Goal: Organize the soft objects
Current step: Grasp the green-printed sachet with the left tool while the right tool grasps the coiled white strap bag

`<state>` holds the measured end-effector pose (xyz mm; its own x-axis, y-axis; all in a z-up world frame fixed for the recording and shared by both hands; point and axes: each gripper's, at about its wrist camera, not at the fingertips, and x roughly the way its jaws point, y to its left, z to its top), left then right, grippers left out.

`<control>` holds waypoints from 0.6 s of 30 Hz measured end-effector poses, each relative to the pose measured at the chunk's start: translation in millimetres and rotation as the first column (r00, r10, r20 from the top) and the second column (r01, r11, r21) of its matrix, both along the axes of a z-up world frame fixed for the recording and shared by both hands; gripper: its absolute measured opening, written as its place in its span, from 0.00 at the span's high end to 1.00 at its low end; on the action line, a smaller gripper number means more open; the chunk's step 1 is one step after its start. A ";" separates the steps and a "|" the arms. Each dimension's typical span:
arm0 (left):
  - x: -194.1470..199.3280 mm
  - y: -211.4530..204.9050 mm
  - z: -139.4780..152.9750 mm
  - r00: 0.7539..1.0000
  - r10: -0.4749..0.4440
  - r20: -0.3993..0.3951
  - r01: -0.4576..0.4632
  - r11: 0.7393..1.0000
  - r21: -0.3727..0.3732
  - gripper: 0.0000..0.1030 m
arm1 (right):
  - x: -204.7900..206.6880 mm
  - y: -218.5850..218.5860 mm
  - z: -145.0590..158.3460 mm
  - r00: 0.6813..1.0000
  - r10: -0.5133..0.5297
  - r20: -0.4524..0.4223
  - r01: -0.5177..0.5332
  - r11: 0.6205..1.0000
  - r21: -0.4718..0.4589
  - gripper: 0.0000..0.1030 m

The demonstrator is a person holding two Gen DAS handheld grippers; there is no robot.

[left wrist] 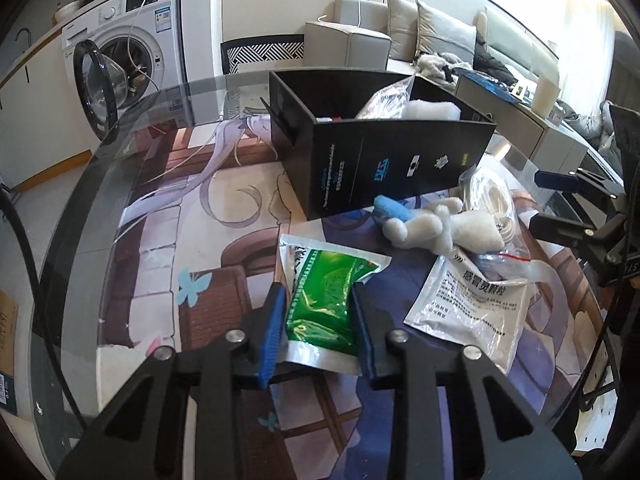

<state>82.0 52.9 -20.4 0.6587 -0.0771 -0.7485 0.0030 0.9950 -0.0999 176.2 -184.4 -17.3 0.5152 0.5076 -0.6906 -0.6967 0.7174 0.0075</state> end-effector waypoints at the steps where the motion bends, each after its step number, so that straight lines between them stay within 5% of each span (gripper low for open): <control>1: 0.0 0.0 0.5 1.000 0.000 0.004 0.000 1.000 -0.007 0.71 | 0.1 -0.1 0.0 1.000 0.000 0.000 0.000 1.000 0.000 0.01; 18: -0.6 8.3 7.5 0.998 0.016 0.062 -0.011 0.997 -0.073 0.72 | 4.0 9.2 -11.9 0.999 0.029 -0.033 -0.031 0.998 -0.046 0.01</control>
